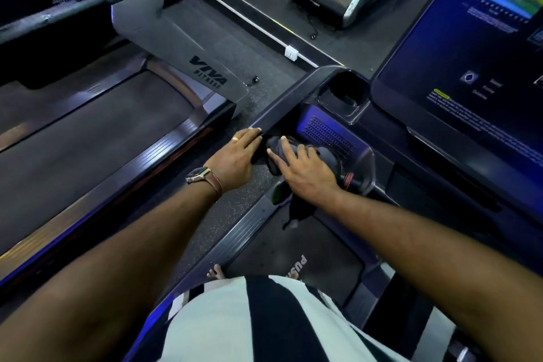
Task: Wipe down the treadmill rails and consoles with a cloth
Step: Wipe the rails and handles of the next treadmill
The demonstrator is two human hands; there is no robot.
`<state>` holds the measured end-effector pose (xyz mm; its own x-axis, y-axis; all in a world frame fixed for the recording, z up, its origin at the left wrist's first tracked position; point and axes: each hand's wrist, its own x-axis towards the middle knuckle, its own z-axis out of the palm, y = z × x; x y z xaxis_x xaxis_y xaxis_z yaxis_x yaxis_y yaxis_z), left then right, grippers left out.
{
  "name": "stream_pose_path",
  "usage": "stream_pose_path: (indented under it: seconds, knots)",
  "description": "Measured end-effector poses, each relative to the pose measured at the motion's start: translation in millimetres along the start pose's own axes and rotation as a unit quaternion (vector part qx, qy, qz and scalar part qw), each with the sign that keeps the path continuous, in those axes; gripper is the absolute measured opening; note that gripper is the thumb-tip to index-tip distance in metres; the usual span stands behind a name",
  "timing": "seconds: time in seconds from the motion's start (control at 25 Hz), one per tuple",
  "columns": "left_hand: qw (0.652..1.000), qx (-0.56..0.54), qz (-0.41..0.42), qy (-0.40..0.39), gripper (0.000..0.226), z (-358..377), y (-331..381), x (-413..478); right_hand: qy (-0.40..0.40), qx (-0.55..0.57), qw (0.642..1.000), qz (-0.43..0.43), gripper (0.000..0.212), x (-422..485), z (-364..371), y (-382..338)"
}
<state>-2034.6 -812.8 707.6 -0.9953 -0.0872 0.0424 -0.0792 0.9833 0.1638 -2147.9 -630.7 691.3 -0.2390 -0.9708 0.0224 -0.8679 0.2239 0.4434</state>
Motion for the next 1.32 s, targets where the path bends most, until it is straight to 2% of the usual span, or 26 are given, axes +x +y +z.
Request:
stream_pose_path:
  seconds: [0.12, 0.24, 0.32, 0.4, 0.48, 0.56, 0.64, 0.76, 0.8, 0.84, 0.92, 1.0, 1.04, 1.24, 1.32]
  knots:
    - [1.000, 0.011, 0.001, -0.012, 0.063, 3, -1, 0, -0.011, -0.018, 1.000, -0.006, 0.049, 10, 1, -11]
    - [1.000, 0.007, 0.002, -0.022, 0.066, 5, -3, -1, 0.019, -0.018, 0.994, -0.105, 0.029, -6, 10, 0]
    - [1.000, -0.003, -0.003, -0.022, 0.066, 5, -3, -2, 0.024, -0.001, 0.991, -0.133, 0.024, -21, 15, 9]
    - [1.000, 0.001, -0.007, -0.017, 0.067, 4, -2, -2, 0.015, 0.030, 0.995, -0.094, 0.035, -15, 8, 13]
    - [1.000, 0.013, -0.008, -0.019, 0.068, 3, -1, -2, -0.022, 0.063, 0.998, 0.001, 0.052, 9, -5, 7]
    - [1.000, 0.017, -0.009, -0.023, 0.068, 4, -1, -2, -0.070, 0.094, 0.991, 0.070, 0.058, 28, -13, -3]
    - [1.000, 0.014, -0.005, -0.026, 0.068, 3, -2, -1, -0.084, 0.078, 0.992, 0.058, 0.059, 26, -11, -6]
    - [1.000, 0.010, -0.004, -0.020, 0.068, 5, -5, -1, -0.026, 0.051, 0.997, -0.044, 0.049, -12, 5, 13]
    - [1.000, 0.000, -0.008, -0.019, 0.068, 6, -5, -1, -0.032, 0.066, 0.995, -0.065, 0.050, -21, 4, 22]
    - [1.000, -0.010, -0.014, -0.019, 0.068, 8, -5, -1, -0.063, 0.091, 0.992, -0.062, 0.053, -23, 0, 28]
    - [0.999, -0.024, -0.024, -0.019, 0.069, 9, -5, 0, -0.136, 0.130, 0.982, 0.021, 0.062, -3, -12, 24]
    - [0.999, -0.021, -0.027, -0.020, 0.069, 11, -5, 1, -0.155, 0.162, 0.966, 0.129, 0.069, 27, -19, 13]
    - [0.999, -0.017, -0.026, -0.023, 0.069, 11, -6, 1, -0.151, 0.165, 0.963, 0.150, 0.070, 33, -21, 8]
    - [1.000, -0.002, -0.016, -0.020, 0.068, 9, -5, 1, -0.072, 0.046, 0.991, 0.105, 0.064, -7, -11, 12]
    - [1.000, -0.001, -0.019, -0.019, 0.068, 8, -4, 0, -0.069, 0.077, 0.988, 0.113, 0.064, -2, -7, 6]
